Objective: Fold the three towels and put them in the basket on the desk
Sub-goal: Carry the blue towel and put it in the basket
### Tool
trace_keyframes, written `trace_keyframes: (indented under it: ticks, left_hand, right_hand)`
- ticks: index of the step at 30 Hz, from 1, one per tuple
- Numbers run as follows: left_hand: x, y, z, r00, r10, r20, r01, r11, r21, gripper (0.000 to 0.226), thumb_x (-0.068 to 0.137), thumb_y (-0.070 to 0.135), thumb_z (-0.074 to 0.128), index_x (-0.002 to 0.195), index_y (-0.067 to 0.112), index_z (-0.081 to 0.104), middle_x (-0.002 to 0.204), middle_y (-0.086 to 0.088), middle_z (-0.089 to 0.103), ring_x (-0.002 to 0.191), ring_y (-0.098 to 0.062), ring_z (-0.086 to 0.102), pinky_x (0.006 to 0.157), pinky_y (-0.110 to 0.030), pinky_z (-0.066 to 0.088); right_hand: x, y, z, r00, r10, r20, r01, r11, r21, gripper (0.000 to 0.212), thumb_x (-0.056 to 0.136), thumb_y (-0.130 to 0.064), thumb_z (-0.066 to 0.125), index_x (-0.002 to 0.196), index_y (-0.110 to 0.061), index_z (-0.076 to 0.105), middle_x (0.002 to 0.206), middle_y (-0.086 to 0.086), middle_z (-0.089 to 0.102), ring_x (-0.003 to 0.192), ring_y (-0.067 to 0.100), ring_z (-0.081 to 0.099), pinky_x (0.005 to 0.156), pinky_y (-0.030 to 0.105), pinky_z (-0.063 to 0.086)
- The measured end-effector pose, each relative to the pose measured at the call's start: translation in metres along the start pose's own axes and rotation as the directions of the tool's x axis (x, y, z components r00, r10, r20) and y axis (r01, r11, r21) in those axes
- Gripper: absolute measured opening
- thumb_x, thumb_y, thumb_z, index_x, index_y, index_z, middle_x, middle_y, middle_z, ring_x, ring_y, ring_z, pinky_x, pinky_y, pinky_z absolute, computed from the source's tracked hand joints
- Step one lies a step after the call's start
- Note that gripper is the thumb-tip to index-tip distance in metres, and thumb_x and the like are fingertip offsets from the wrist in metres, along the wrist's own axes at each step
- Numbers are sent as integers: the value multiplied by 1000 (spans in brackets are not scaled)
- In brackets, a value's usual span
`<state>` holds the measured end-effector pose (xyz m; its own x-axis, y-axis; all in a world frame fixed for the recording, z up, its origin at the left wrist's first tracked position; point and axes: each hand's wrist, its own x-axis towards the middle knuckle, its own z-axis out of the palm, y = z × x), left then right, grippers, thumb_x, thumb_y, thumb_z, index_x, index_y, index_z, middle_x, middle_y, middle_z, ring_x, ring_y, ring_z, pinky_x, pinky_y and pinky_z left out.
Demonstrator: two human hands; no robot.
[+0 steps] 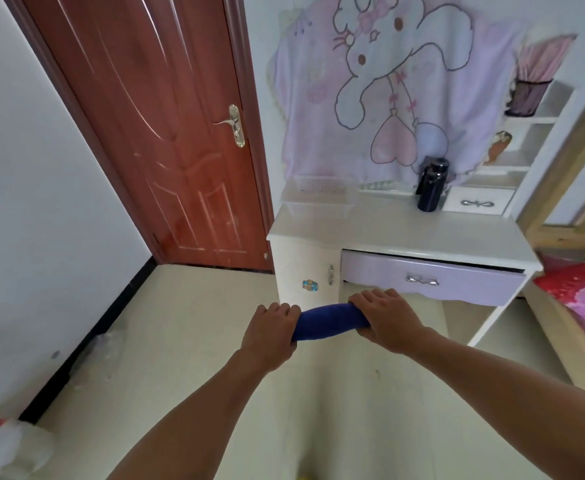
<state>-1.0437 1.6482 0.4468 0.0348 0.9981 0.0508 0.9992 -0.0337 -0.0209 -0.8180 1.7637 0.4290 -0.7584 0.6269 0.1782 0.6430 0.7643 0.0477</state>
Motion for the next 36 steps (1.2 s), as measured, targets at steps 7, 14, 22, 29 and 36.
trace_keyframes:
  ticks: [7,14,22,29,36]
  left_hand:
    - [152,-64,-14,997,75,-12,-76,996,-45,27,85,24,56,110,19,49,105,0,61,90,-19,56,82,-28,38]
    - [285,-106,15,996,36,77,-20,980,-196,32,83,24,61,112,17,49,106,-2,61,87,-21,61,79,-29,49]
    - [448,-164,45,957,-190,221,285,772,-568,32,73,22,69,100,20,52,92,3,64,77,-13,61,64,-24,51]
    - [531,-201,68,864,-354,357,495,470,-731,36,75,16,72,105,16,51,89,3,62,75,-15,61,60,-16,49]
    - [602,-232,111,807,-357,470,588,421,-690,44,83,36,68,113,14,45,107,-4,62,92,-23,62,80,-32,53]
  right_hand:
    - [119,69,5,994,105,-21,-104,994,30,38,68,-34,74,101,-23,60,85,-5,68,72,18,64,69,33,51]
    - [238,148,42,990,122,65,-130,981,147,36,78,-32,68,111,-25,57,97,-8,68,84,15,63,76,25,36]
    - [415,255,79,945,153,289,-271,861,431,37,80,-36,69,112,-32,52,102,-13,65,84,9,57,77,23,44]
    - [543,296,109,852,305,424,-522,454,722,30,79,-11,68,108,-14,60,92,4,65,82,23,62,73,32,51]
    - [639,303,175,774,455,440,-622,423,658,17,83,-1,54,93,-3,68,86,15,67,80,32,63,75,42,55]
